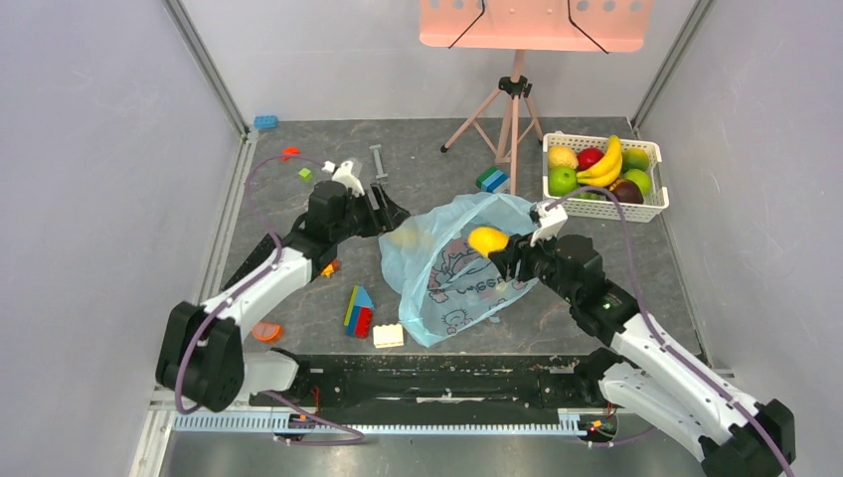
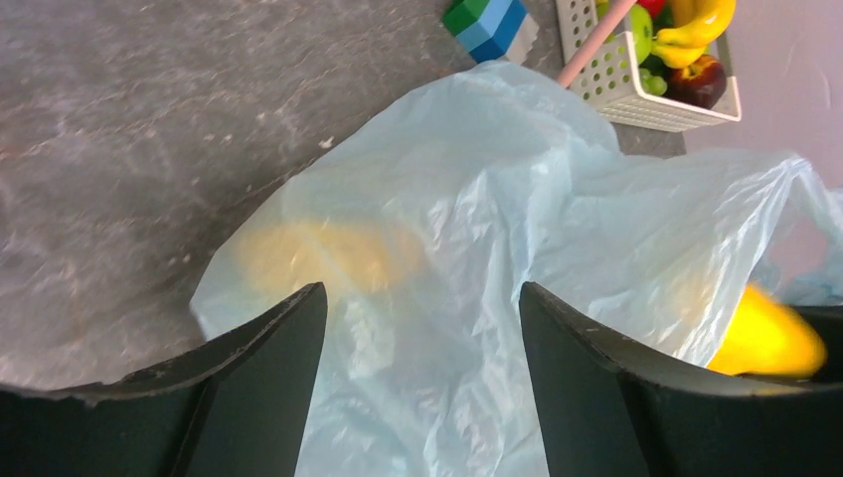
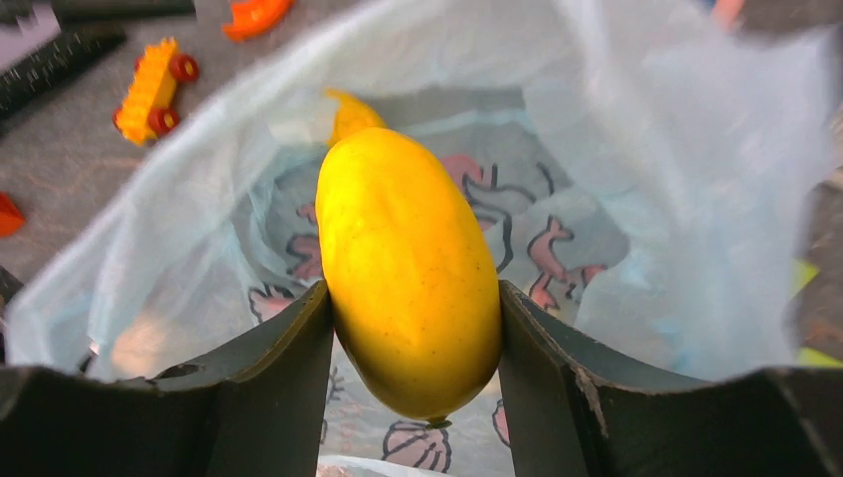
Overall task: Take the fake fruits out of the plastic bag
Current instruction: Take out the fake fruit from the plastic bag, then place the fake fruit in the bin.
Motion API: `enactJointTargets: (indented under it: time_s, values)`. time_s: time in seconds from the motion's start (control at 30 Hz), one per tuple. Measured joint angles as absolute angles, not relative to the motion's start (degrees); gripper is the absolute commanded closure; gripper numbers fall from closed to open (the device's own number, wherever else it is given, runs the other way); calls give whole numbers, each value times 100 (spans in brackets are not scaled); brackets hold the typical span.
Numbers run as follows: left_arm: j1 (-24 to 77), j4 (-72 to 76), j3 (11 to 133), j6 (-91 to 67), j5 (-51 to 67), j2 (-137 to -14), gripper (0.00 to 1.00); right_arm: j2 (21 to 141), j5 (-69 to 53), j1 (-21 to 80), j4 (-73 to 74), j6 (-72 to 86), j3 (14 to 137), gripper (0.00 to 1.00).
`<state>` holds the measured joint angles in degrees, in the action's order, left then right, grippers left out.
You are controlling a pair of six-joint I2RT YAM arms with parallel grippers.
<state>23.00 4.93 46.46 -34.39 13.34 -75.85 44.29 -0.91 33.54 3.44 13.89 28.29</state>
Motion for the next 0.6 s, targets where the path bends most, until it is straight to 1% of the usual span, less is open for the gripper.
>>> enactJointTargets:
  time_s: [0.13,0.33,0.6]
  values:
    - [2300,174,4198,-3439,1103,-6978,21,4353,311,3354,1052,1378,3758,63]
    - [2300,-226,3780,-3439,1031,-6399,21,4746,926,3332,1612,1247,5089,63]
    - [2300,-676,3717,-3437,991,-5959,20,5168,1616,3107,2318,1074,5933,63]
